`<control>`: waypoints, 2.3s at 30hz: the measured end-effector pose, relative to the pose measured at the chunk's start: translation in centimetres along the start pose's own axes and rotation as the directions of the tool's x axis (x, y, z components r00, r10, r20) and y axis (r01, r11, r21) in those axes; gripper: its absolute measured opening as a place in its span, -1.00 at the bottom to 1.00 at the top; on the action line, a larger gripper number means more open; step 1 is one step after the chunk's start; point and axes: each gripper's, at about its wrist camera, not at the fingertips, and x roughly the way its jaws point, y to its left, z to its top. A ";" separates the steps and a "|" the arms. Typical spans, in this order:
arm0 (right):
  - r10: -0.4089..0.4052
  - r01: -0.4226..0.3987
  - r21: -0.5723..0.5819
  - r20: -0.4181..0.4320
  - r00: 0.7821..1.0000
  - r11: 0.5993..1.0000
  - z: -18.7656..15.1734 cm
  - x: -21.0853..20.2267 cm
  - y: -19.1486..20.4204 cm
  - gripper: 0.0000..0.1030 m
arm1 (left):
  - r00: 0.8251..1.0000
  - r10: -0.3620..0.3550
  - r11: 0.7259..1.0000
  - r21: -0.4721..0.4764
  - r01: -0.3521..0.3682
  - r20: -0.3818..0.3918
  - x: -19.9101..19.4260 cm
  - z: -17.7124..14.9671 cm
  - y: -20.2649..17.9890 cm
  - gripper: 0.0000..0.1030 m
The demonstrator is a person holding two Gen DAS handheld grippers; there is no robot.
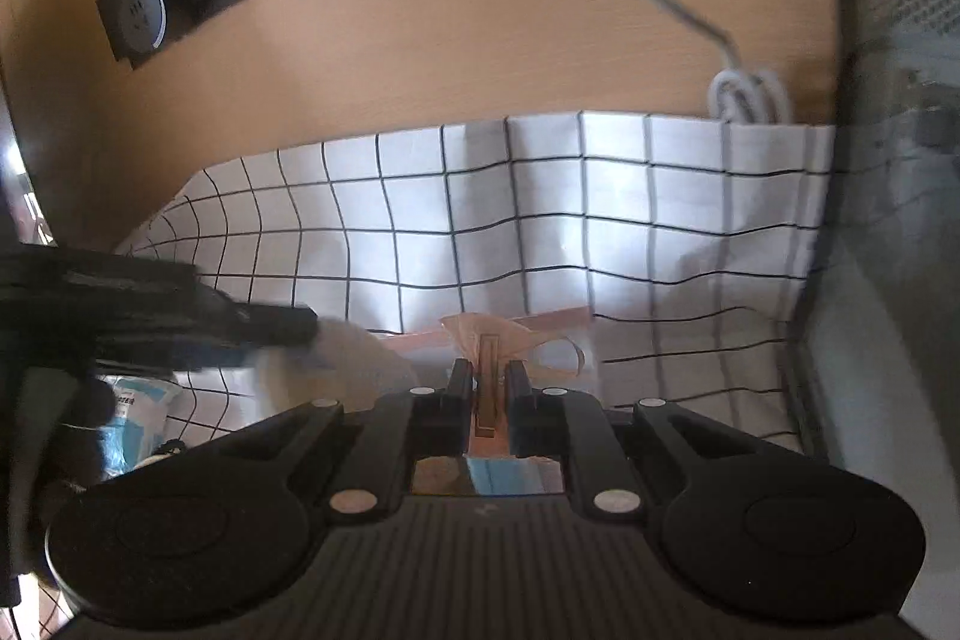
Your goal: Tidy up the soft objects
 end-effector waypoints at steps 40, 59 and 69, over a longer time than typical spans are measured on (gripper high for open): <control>0.279 -0.311 -0.422 -0.137 0.951 0.852 2.3 -7.3 39.3 0.11 | 0.900 0.394 0.908 0.071 -0.412 0.185 -25.5 -16.1 22.3 -0.08; 0.141 -0.292 -0.380 -0.379 0.915 0.877 -0.3 4.8 32.7 0.13 | 0.887 0.462 0.873 0.164 -0.459 0.022 -16.7 -15.0 24.9 0.10; 0.100 -0.214 -0.163 -0.520 0.849 0.963 -2.2 14.3 33.5 0.13 | 0.904 0.429 0.901 0.074 -0.428 0.002 -16.4 -14.3 25.9 0.10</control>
